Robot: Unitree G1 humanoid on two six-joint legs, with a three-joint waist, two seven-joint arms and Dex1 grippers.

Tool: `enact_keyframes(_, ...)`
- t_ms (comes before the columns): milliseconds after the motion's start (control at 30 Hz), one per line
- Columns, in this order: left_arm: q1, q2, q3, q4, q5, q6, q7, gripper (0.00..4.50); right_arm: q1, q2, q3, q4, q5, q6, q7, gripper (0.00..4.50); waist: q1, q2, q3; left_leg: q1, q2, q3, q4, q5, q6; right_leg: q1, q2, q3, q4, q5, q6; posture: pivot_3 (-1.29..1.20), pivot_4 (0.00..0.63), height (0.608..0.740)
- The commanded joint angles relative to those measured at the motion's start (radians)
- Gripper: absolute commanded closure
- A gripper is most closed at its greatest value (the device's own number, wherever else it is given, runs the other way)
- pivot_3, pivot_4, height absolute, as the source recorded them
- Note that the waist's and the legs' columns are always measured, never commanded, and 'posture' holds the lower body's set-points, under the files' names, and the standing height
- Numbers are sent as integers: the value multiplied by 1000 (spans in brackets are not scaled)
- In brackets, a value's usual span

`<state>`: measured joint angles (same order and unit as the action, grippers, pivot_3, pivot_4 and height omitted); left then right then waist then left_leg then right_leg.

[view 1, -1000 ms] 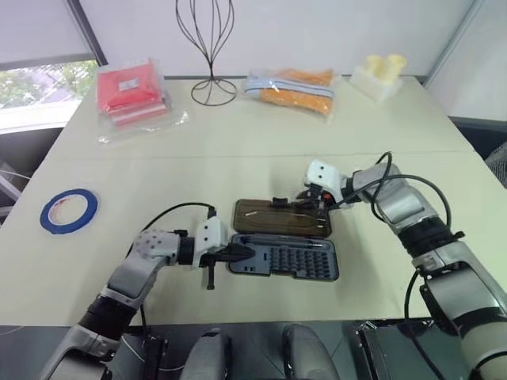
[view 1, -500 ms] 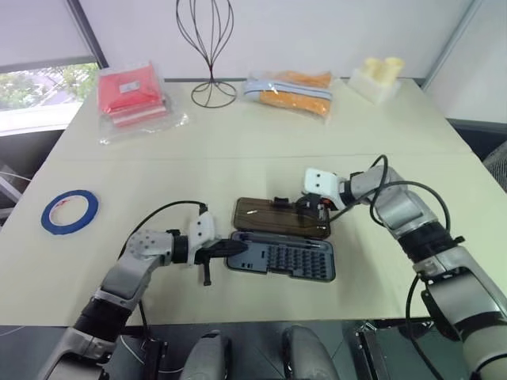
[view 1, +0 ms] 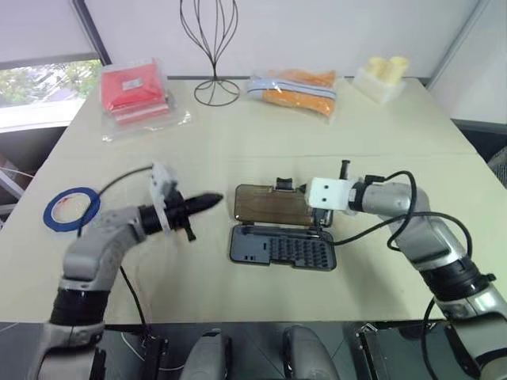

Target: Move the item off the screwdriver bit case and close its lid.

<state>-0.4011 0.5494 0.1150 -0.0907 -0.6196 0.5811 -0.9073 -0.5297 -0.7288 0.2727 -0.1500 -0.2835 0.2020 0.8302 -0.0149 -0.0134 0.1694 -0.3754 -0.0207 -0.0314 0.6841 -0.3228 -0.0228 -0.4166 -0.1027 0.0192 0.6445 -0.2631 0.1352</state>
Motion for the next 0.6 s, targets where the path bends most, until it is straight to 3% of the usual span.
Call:
enact_keyframes(33, -60, 2, 27, 107, 11, -13, 7, 4500, 14, 12, -36, -108, -23, 37, -35, 4482, -1, 0, 0, 0, 0, 0, 0, 0, 0, 0, 0, 0, 0, 0, 0, 0, 150, 740)
enact_keyframes(233, -170, -20, -46, 330, 126, -126, -33, 4500, 34, 26, -31, -170, -40, 78, -45, 4482, -1, -1, 0, 0, 0, 1, 0, 0, 0, 0, 0, 0, 0, 0, 0, 0, 150, 740)
enact_keyframes(600, -312, -159, -195, 659, 299, -345, -168, 4500, 54, 54, -13, -228, -69, 114, -44, 4482, 0, -1, 1, -1, -1, 1, -1, 0, 0, 0, 0, -1, -2, 0, 0, 0, 150, 740)
